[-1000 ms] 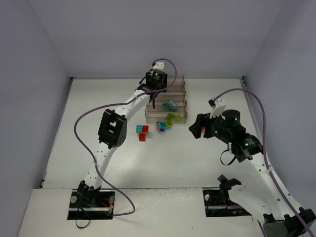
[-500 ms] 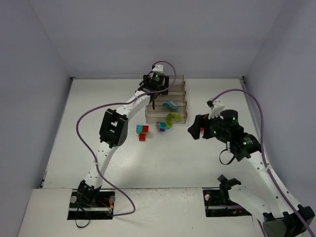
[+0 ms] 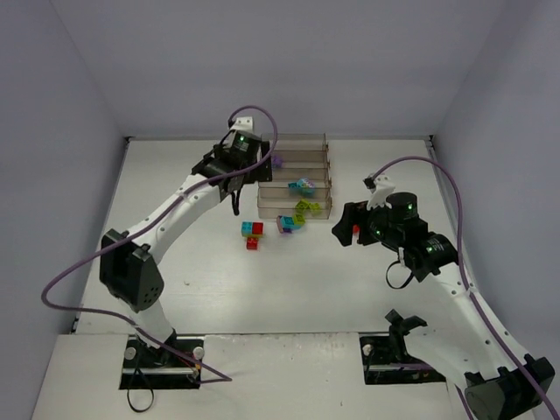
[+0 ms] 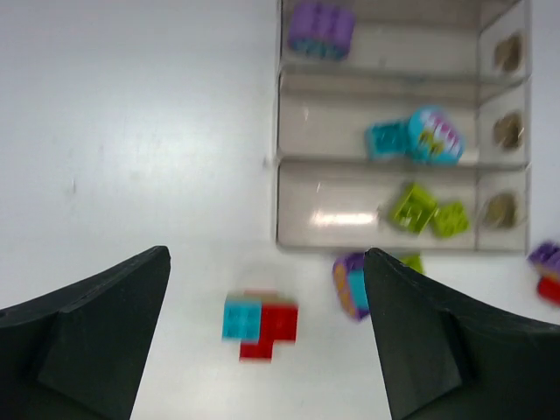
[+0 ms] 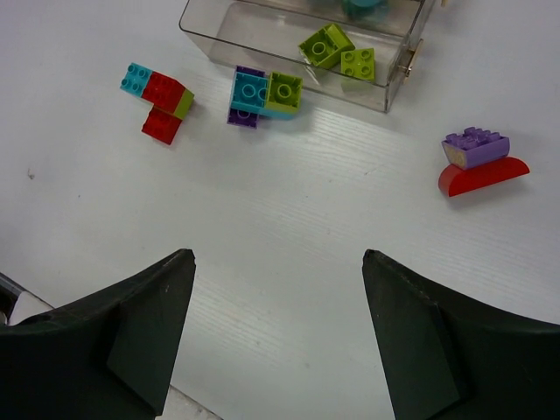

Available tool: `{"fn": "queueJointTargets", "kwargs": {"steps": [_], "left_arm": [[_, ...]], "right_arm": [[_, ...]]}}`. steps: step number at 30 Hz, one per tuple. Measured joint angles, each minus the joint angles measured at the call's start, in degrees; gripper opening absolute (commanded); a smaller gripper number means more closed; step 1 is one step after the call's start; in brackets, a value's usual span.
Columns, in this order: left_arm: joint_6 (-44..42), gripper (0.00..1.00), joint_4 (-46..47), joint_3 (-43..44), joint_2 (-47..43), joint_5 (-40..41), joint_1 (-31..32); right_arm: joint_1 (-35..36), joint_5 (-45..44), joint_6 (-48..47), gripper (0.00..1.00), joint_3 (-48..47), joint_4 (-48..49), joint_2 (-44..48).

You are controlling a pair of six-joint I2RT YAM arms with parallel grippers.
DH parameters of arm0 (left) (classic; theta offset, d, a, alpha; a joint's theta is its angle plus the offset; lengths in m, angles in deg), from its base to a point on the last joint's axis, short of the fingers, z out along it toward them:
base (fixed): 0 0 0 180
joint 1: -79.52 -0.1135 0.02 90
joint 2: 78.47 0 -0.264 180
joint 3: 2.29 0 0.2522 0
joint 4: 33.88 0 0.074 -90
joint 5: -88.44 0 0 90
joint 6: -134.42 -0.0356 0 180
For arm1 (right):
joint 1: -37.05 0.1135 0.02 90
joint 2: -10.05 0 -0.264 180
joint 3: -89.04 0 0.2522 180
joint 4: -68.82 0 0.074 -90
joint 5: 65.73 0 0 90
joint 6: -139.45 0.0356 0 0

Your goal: Sort the legos into containers by color

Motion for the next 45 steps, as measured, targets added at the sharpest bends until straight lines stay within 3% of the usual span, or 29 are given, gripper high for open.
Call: {"fn": "queueJointTargets", "kwargs": {"steps": [4, 9, 28, 31, 32, 35, 36, 38, 39, 45], "left_arm": [[4.3, 0.85, -4.0, -10.4, -5.9, -0.3, 2.5], [7.7, 0.85, -5.7, -19.5, -6.3, -3.5, 4.9], [10.0, 0.86, -2.1, -19.2, 6.6, -4.1, 5.0], [10.0, 0.74, -1.9, -18.9, 7.6, -3.4, 5.0], [10.1, 0.61, -1.8, -18.9, 7.6, -3.2, 5.0], [10.1, 0.40, -1.2, -18.9, 7.6, -2.7, 5.0], [10.0, 0.26, -0.9, -18.9, 7.6, -2.6, 5.0], [9.9, 0.14, -0.4, -18.9, 7.4, -2.6, 5.0], [9.9, 0.10, -0.1, -18.9, 7.0, -2.6, 5.0], [8.0, 0.10, 3.3, -23.7, -1.9, -3.6, 5.2]], "right_arm": [[0.0, 0.0, 0.2, 0.74, 0.0, 0.0, -0.8], [0.0, 0.0, 0.6, 0.74, 0.4, 0.5, -1.5], [0.0, 0.1, 1.2, 0.74, 2.3, 1.7, -1.9], [0.0, 0.1, 1.3, 0.74, 2.4, 1.8, -1.9], [0.0, 0.1, 1.3, 0.74, 2.4, 1.8, -1.9], [0.0, 0.1, 1.3, 0.74, 2.4, 1.8, -1.9], [0.0, 0.1, 1.3, 0.74, 2.4, 1.8, -1.9], [0.0, 0.1, 1.3, 0.72, 2.4, 1.8, -1.9], [0.0, 0.1, 1.2, 0.72, 2.4, 1.8, -2.0], [0.0, 2.9, 0.9, 0.66, 1.6, 2.6, -3.8]]}}
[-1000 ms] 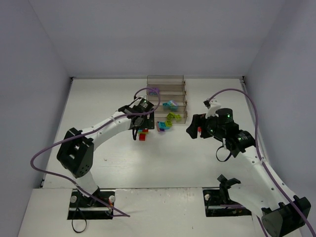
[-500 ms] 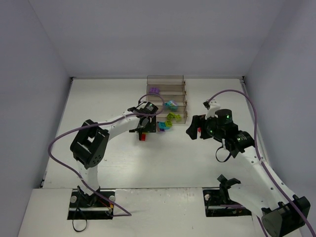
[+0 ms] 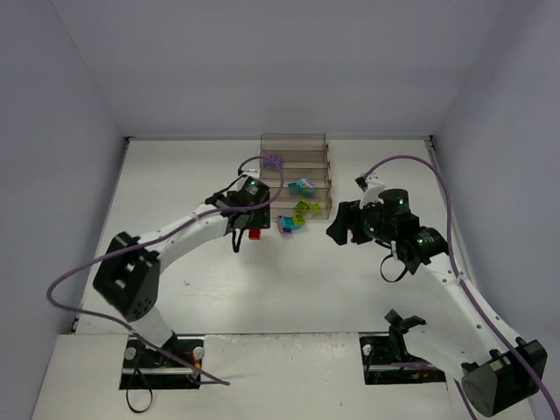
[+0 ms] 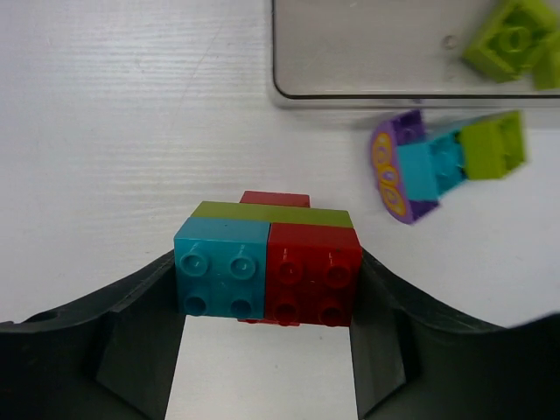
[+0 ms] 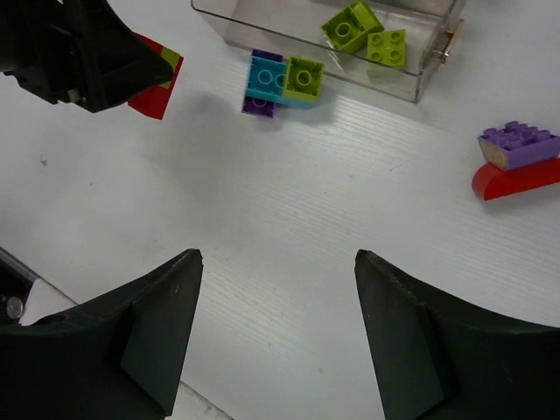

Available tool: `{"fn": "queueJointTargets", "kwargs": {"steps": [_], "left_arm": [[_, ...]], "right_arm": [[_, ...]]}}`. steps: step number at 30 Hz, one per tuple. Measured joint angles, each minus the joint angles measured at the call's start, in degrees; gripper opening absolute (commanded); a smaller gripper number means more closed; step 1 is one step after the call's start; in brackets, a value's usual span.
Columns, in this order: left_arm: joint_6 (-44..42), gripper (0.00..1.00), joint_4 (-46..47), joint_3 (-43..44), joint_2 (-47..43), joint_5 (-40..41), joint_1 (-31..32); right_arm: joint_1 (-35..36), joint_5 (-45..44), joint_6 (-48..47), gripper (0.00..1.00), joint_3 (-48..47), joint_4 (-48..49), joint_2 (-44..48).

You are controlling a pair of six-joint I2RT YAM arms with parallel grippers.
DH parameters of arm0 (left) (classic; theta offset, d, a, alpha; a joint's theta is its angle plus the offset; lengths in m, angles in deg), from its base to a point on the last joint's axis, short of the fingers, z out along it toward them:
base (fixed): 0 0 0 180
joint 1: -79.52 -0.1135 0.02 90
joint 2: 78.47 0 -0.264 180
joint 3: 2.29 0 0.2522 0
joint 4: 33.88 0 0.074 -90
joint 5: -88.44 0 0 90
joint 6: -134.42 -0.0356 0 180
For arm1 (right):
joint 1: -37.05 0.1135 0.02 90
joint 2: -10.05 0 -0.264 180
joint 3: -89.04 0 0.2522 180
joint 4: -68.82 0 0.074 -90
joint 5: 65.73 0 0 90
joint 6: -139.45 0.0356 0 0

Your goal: Sort the legos into containers by color

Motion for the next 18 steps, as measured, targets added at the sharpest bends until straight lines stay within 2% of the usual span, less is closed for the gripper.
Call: {"fn": "queueJointTargets", "kwargs": {"steps": [4, 8, 12, 18], "left_arm": [[-3.3, 0.10, 3.8, -3.3, -11.8, -3.3, 0.0], [-3.3, 0.10, 7.1, -3.0, -21.1, -5.4, 0.0], [2.9, 0.10, 10.1, -2.7, -25.5, -6.4, 0.0], [14.2, 0.10, 15.0, -3.3, -25.9, -8.1, 1.0]], "right_arm": [[0.1, 4.2, -0.3, 0.65, -3.7, 0.9, -2.6], [1.3, 7.5, -0.2, 0.64, -6.9, 3.6, -4.5], [4.8, 8.3, 0.2, 0.65, -9.7, 5.5, -5.7], [10.5, 6.6, 0.5, 0.69, -13.6, 8.6, -8.6]]}}
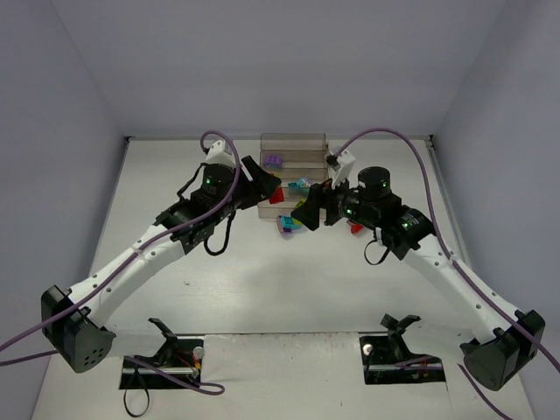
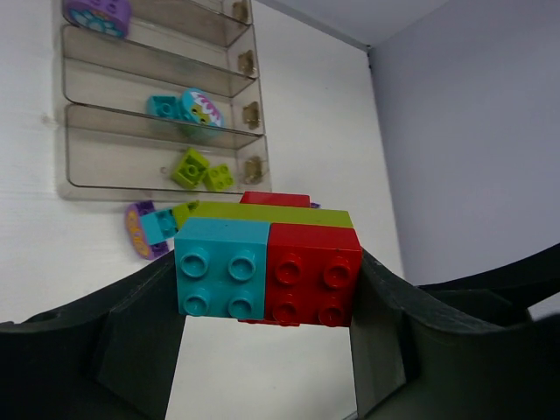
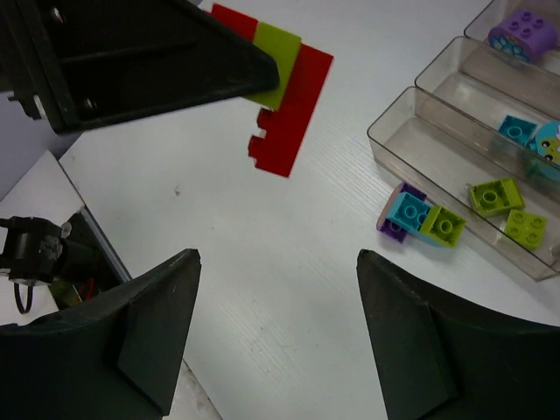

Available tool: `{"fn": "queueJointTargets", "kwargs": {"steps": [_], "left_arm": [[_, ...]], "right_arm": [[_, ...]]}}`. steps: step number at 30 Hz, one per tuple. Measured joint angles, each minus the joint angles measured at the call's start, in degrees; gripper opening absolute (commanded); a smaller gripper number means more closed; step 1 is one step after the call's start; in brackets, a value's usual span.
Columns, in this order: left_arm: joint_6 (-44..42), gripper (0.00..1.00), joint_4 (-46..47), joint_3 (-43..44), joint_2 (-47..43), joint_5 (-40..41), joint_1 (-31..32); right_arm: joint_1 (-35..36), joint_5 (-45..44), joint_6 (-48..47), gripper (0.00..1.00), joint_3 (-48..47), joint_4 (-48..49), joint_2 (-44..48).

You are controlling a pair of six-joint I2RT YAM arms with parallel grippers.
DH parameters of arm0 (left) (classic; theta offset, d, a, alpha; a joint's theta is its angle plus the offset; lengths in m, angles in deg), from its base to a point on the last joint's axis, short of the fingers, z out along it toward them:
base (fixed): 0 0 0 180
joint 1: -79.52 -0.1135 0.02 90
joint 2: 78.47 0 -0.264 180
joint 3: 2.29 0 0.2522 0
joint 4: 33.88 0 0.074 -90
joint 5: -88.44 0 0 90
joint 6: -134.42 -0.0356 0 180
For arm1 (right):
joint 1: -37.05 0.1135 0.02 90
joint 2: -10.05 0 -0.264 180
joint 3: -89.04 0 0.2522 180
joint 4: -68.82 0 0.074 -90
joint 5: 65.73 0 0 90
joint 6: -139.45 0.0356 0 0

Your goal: Sort the legos into containers by color

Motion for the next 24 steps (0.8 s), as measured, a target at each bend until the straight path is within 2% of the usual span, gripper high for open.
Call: {"fn": "queueJointTargets", "kwargs": {"steps": [6, 12, 15, 18, 19, 24], "left_arm": [[5.6, 0.10, 2.1, 0.0, 0.5, -0.4, 2.4], [8.1, 0.10, 3.5, -0.4, 0.5, -0.1, 4.0], [8.8, 0.10, 3.9, -1.0, 0.5, 0.2, 4.6], [9.2, 0.10, 4.2, -1.0, 0.6, 0.2, 4.9], [9.2, 0.10, 4.3, -1.0, 0.6, 0.2, 4.9], [9.4, 0.10, 4.6, -1.0, 0.6, 0.4, 5.0]], "right_arm": [[1.2, -1.7, 0.0, 0.70, -2.1, 3.2, -2.2], [1.2, -2.5, -0.1, 0.65, -3.5, 5.1, -4.7], [1.2, -2.5, -0.1, 0.61, -3.7, 5.5, -5.6], [1.2, -2.5, -0.1, 0.54, -3.7, 5.6, -6.2], [1.2, -2.5, -0.1, 0.49, -3.7, 5.6, -6.3], [1.2, -2.5, -0.1, 0.38, -3.7, 6.2, -7.0]]}}
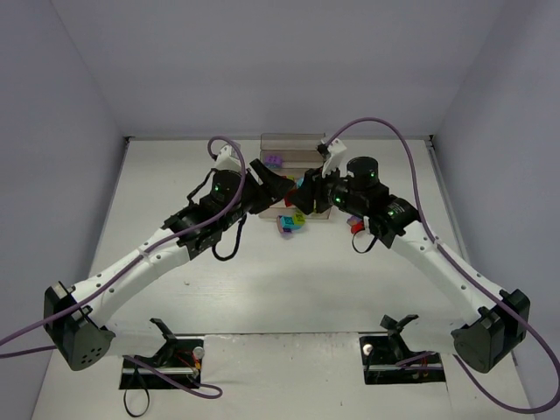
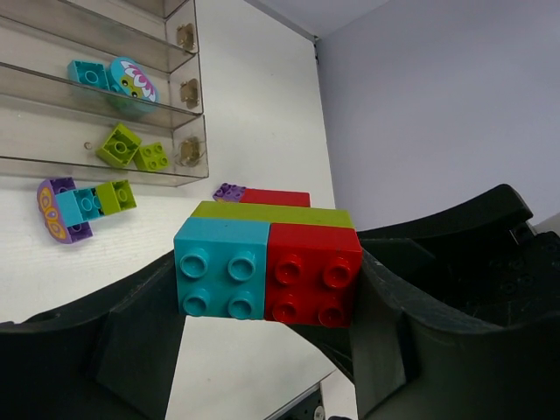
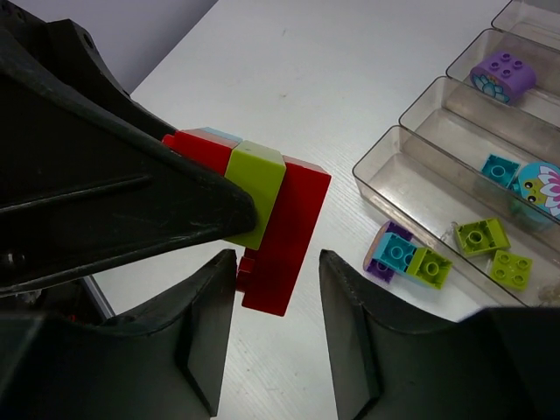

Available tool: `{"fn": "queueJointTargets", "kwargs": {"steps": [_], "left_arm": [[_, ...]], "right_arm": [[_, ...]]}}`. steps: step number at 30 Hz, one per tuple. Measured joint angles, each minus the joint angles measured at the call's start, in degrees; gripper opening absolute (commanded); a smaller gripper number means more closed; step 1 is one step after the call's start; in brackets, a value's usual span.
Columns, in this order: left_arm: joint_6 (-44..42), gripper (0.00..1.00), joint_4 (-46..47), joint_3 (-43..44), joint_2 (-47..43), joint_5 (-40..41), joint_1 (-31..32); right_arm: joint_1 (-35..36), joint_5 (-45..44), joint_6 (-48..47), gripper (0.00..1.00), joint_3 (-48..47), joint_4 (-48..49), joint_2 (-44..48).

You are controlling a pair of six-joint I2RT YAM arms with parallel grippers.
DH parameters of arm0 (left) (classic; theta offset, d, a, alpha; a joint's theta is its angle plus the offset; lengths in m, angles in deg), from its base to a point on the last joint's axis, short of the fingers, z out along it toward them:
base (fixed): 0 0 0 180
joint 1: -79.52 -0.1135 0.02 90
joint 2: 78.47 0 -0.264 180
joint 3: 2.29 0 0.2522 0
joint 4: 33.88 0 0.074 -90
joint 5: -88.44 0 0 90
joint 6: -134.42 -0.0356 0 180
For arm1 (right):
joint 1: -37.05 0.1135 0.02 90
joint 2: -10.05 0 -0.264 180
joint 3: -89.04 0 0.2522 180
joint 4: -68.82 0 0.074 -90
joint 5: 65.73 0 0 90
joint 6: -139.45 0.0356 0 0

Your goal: Sort the legos into containers by color

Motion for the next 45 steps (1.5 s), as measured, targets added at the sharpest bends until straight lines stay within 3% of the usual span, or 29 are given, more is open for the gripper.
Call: {"fn": "queueJointTargets", "kwargs": {"steps": [3, 5, 21, 30, 38, 45], "left_arm": [[0.0, 0.10, 0.0, 0.0, 0.0, 0.3, 0.0], [0.2, 0.10, 0.1, 0.0, 0.0, 0.4, 0.0], [-4.0, 0.09, -4.4, 0.0, -3.2, 1.8, -2.3], [-12.3, 0.09, -8.0, -0.7, -2.1, -5.7, -15.2], [-22.6, 0.09, -13.1, -0.7, 3.2, -11.3, -17.3], [-27.3, 0.09, -14.5, -0.7, 3.8, -13.7, -17.8]], "right_arm": [[0.3, -0.2, -0.1, 0.11, 0.0, 0.4, -0.1], [0.2, -1.1, -0.4, 0.00, 0.0, 0.5, -0.1], [-5.8, -5.2, -3.7, 0.00, 1.7, 0.5, -1.6], [-9.5, -5.5, -15.8, 0.00, -13.0, 0.7, -20.7], [-11.1, -4.4, -31.0, 0.00, -30.0, 0.1, -39.6], [-11.3, -4.7, -41.4, 0.00, -41.4, -1.2, -49.6]]}}
